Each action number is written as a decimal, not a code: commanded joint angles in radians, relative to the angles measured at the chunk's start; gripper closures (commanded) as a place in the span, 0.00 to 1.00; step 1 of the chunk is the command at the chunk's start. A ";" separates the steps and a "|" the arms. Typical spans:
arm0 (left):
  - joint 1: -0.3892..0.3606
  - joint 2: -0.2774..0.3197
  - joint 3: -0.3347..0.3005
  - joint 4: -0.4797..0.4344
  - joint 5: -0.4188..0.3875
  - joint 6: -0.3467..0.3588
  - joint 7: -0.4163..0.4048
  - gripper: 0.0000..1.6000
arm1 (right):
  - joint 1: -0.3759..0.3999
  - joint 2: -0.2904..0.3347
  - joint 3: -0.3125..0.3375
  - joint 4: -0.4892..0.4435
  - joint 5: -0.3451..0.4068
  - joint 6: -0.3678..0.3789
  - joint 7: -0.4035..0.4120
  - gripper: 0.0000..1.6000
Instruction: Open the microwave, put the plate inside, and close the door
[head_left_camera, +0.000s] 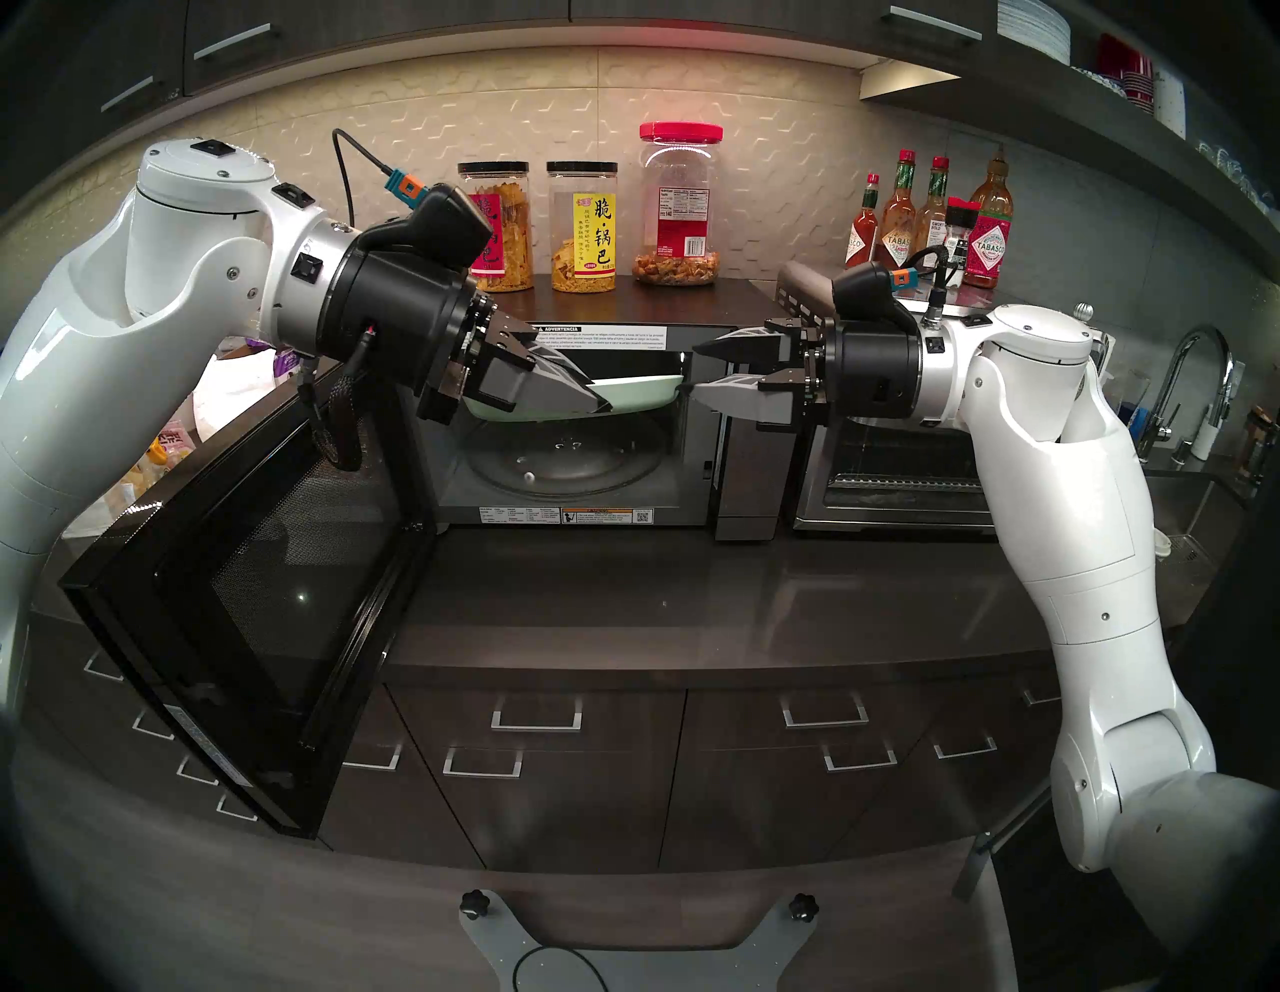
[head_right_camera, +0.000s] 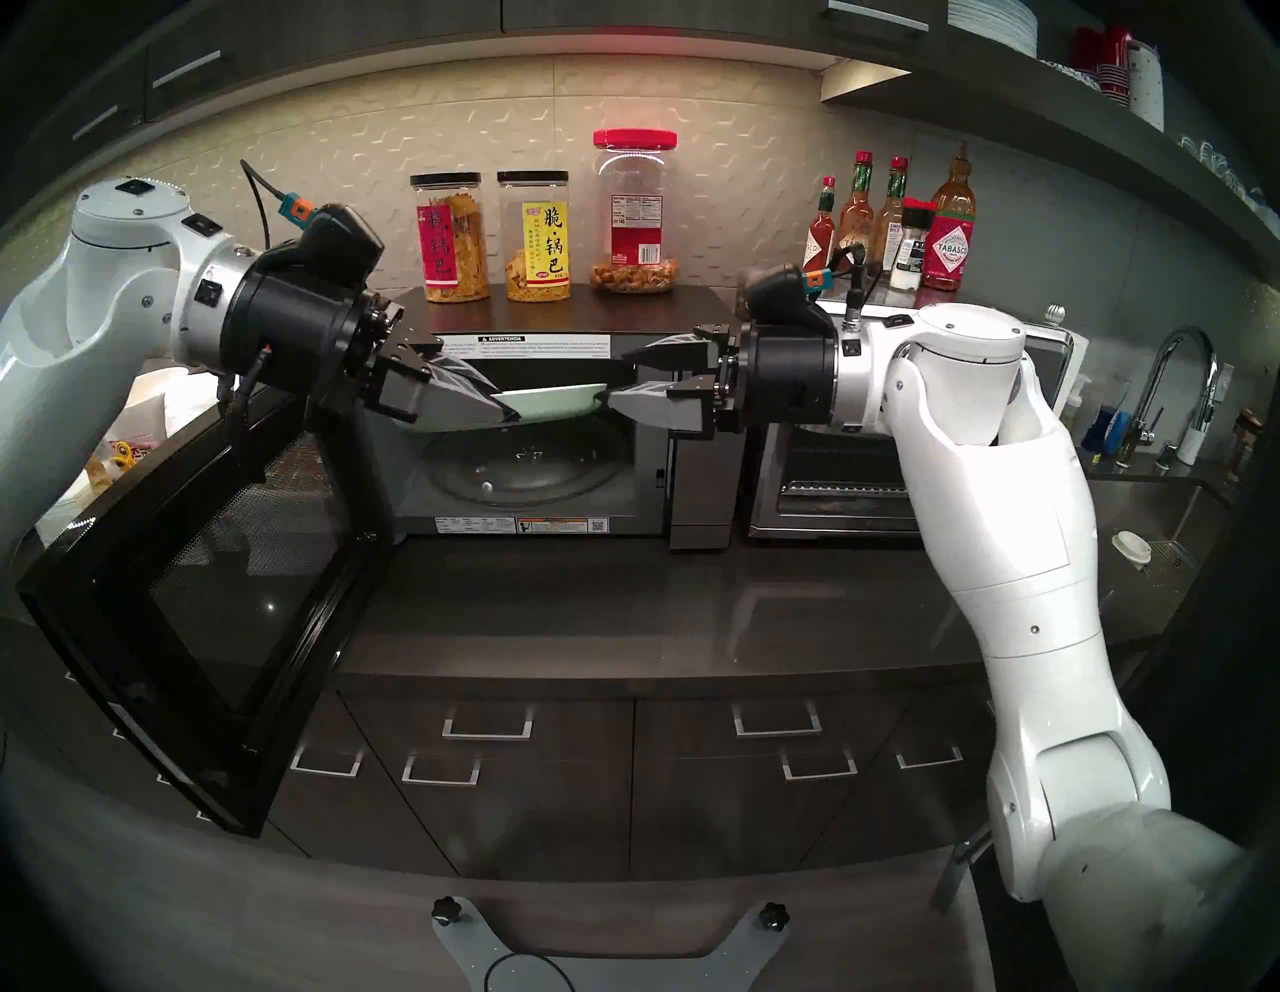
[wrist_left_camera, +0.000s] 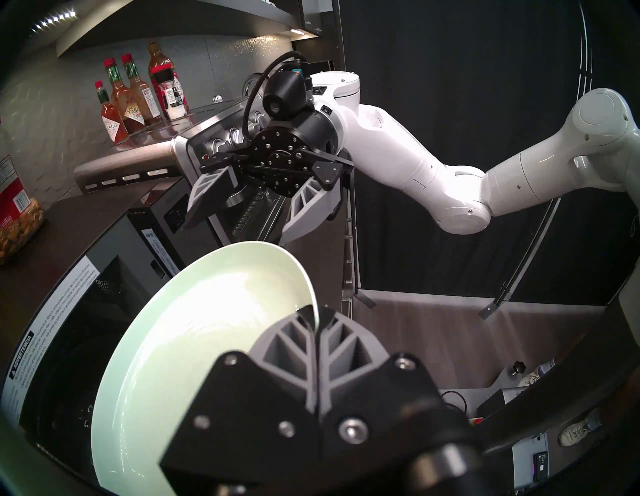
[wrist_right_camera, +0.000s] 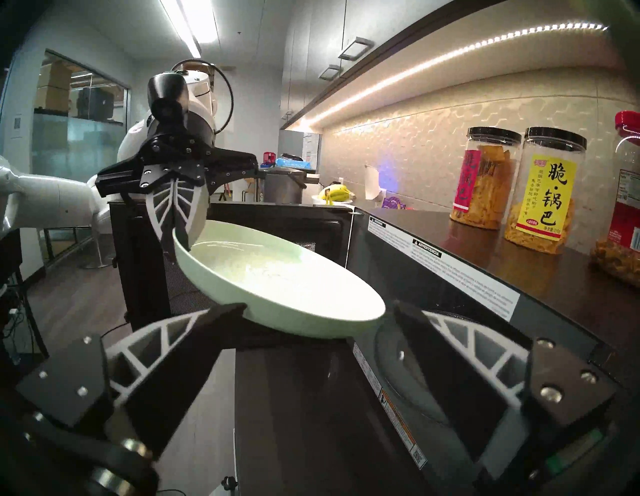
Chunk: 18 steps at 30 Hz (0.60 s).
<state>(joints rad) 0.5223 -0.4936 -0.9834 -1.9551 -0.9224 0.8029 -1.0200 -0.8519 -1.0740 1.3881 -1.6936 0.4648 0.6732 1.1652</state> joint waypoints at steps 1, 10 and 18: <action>-0.015 -0.001 -0.013 -0.002 -0.002 0.000 0.002 1.00 | 0.092 0.035 -0.031 0.026 0.043 -0.016 0.105 0.00; -0.015 -0.001 -0.012 -0.002 -0.002 0.000 0.002 1.00 | 0.110 0.077 -0.067 0.038 0.102 -0.033 0.116 0.00; -0.016 -0.001 -0.012 -0.002 -0.002 0.000 0.002 1.00 | 0.104 0.137 -0.101 0.008 0.172 -0.056 0.125 0.00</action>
<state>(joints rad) 0.5217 -0.4936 -0.9831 -1.9551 -0.9225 0.8029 -1.0200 -0.7748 -0.9939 1.3001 -1.6553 0.5678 0.6395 1.1951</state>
